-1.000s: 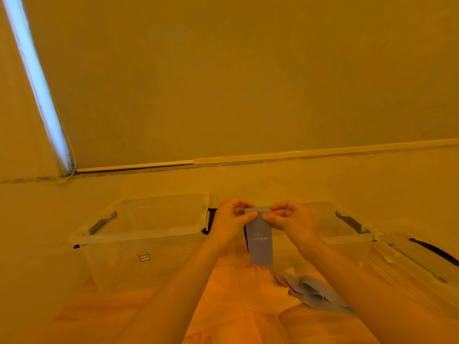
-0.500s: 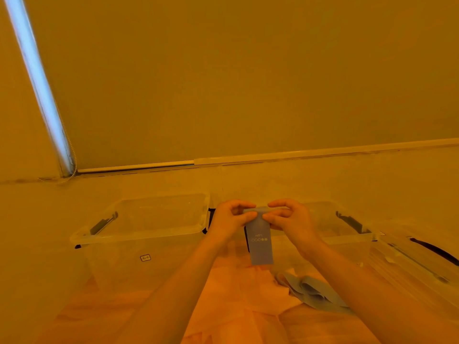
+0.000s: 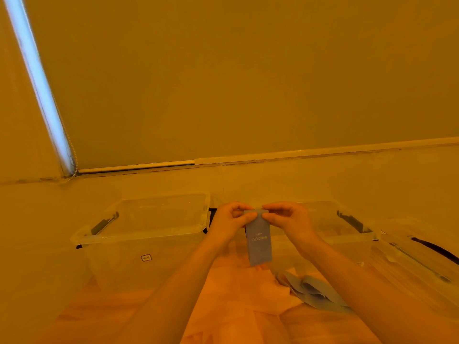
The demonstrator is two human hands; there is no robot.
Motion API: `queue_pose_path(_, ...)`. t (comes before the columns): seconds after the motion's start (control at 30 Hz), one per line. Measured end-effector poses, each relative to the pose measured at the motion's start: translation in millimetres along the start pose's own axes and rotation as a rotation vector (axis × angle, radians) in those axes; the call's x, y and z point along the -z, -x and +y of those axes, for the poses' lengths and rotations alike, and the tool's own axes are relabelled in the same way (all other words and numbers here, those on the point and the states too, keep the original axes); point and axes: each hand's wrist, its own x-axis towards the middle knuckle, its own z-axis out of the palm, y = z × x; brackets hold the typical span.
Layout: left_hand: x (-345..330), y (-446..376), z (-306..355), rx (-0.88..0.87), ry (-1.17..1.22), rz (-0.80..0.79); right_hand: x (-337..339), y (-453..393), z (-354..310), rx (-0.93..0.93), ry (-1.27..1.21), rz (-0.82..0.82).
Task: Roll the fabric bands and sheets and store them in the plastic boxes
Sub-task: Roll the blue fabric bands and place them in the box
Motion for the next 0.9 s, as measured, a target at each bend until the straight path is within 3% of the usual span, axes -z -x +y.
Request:
queue_pose_path(0.57, 2.8, 1.9, 4.8, 0.002, -0.137, 0.069, 2.3, 0.0, 0.8, -0.030, -0.037, 0.015)
queue_pose_path(0.9, 2.3, 2.1, 2.6, -0.003, -0.093, 0.015, 2.9, -0.3, -0.2, -0.023, -0.043, 0.023)
